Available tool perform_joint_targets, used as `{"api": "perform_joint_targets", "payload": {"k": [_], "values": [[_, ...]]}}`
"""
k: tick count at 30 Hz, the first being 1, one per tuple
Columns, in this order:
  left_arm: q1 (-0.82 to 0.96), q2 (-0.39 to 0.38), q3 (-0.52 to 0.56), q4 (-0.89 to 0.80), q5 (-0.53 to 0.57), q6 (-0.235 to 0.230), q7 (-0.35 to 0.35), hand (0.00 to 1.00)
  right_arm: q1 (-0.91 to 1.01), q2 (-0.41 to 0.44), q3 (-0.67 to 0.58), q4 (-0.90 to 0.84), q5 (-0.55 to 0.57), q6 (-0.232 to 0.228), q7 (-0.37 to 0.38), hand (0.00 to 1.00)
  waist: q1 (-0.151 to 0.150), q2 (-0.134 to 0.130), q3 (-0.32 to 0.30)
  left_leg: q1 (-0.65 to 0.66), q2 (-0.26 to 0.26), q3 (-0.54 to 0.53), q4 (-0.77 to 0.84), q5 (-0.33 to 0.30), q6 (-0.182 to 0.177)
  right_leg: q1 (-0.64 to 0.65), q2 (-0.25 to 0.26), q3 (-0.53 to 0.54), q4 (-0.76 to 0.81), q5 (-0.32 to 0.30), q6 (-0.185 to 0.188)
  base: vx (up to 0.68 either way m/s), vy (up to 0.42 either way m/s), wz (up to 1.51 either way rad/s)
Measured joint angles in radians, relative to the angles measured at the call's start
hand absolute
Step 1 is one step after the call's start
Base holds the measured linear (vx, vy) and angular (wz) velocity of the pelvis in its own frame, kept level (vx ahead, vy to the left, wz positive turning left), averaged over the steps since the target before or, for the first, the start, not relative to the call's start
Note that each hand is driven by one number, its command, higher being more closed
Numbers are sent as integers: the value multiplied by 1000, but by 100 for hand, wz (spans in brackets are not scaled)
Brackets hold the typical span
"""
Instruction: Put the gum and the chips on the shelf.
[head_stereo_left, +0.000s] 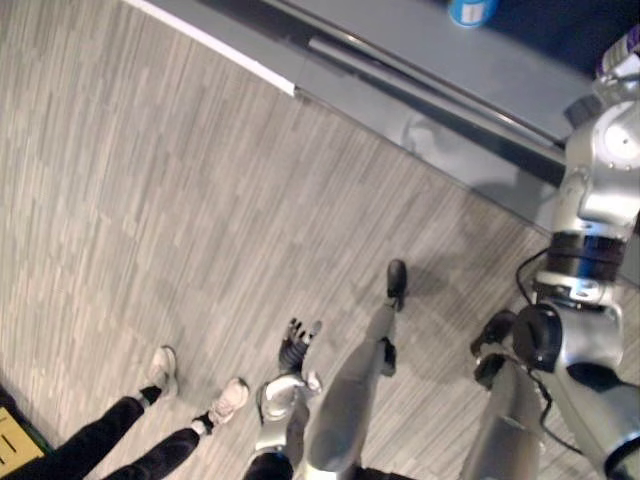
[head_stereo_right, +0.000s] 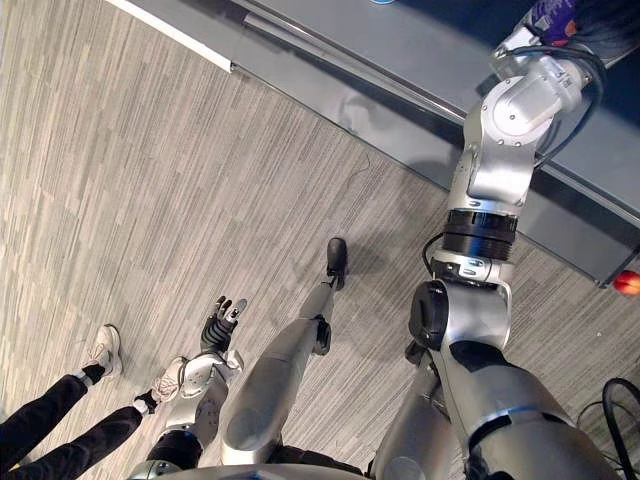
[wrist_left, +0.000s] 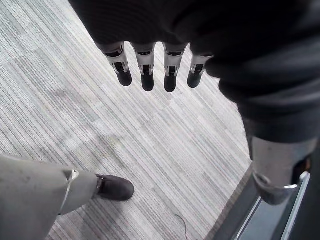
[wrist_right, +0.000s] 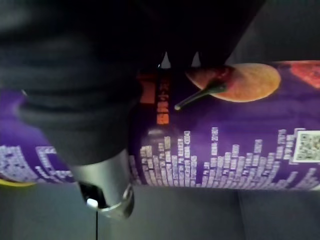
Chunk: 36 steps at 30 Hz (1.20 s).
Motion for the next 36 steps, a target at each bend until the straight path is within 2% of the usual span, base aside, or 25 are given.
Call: {"api": "perform_joint_targets", "payload": {"k": [8,10,14,15,18,23,36], "values": [[1,-1,12,5,0,0,0,0,97,63,92,-36,-41,-14,37,100,-8,-8,-5,8,5,2,0,1,-3,0,0,0,13,-6,-5,7,-3,-1],[1,-2,24,13,0,0,0,0,115,79,96,-38,-50,-21,40,100,-10,-15,-8,9,6,9,0,-10,-16,0,0,0,13,-5,-5,-14,5,-3],[3,-3,48,23,0,0,1,0,188,112,136,-37,-77,-26,47,100,-11,-54,-25,14,10,28,-1,-14,-15,0,2,4,13,-5,-5,-19,0,-7],[3,-3,52,23,0,0,1,0,204,119,138,-37,-77,-28,55,0,-14,-66,-30,14,12,31,-1,-14,-15,0,2,4,13,-5,-5,0,0,0],[3,-3,58,24,0,0,1,0,231,132,142,-31,-77,-29,70,0,-23,-82,-38,15,17,50,-1,-14,-15,2,3,3,12,-5,-5,0,0,0],[3,-3,65,59,0,-1,1,0,239,127,140,25,-76,-30,84,0,-35,-82,-38,15,19,54,-1,-13,-14,2,6,5,8,-5,-5,14,-6,-1],[3,-3,64,60,0,-6,1,0,237,98,137,85,-65,-31,87,0,-34,-82,-38,16,28,79,-1,-9,-10,-13,17,27,6,-5,-5,28,-10,-5]]}}
